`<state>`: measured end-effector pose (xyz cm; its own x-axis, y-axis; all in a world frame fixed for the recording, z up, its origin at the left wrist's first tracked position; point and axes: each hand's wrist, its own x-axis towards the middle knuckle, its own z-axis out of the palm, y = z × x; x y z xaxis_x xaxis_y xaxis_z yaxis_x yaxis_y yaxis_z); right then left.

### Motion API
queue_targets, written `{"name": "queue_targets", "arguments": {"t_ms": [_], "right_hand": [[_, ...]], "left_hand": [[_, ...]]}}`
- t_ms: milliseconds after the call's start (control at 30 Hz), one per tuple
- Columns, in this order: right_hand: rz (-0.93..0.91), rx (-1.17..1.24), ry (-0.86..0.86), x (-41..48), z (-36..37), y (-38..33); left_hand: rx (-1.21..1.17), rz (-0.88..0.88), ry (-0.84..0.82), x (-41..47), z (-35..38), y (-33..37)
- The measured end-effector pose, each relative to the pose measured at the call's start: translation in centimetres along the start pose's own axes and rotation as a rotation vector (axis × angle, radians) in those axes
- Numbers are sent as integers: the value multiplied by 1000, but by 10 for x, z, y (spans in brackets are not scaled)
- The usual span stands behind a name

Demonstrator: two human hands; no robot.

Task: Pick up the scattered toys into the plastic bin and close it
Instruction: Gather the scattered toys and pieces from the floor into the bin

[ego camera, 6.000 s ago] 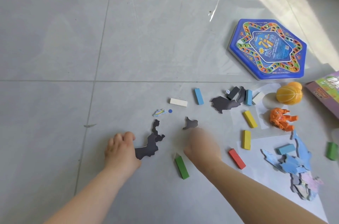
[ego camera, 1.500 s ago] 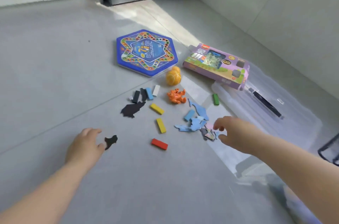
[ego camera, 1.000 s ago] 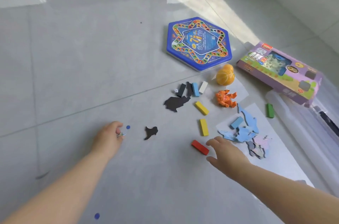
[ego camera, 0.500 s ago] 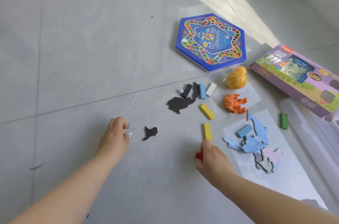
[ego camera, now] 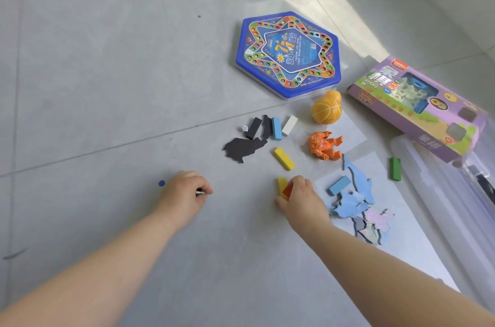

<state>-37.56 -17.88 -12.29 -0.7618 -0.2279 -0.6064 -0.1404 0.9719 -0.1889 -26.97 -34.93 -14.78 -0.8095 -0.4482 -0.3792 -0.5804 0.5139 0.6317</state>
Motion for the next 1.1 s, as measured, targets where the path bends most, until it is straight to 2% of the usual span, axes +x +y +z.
{"name": "queue_targets", "arguments": {"t_ms": [100, 233, 367, 567, 800, 933, 1100], "right_hand": [[-33, -46, -3, 1, -1, 1], [-97, -61, 101, 6, -11, -3], [-120, -41, 167, 22, -22, -15], [-111, -120, 84, 41, -22, -17], [-45, 50, -44, 54, -31, -21], [-34, -126, -78, 48, -31, -21], [-186, -355, -176, 25, -22, -5]], "left_hand": [[-33, 0, 23, 1, -3, -7], [110, -42, 98, 3, -10, -9], [139, -117, 45, 5, -17, -9], [17, -194, -43, 9, -23, -11], [153, -267, -32, 12, -25, -6], [181, -280, -63, 12, -26, -6], [195, -229, -136, 15, -28, -9]]}}
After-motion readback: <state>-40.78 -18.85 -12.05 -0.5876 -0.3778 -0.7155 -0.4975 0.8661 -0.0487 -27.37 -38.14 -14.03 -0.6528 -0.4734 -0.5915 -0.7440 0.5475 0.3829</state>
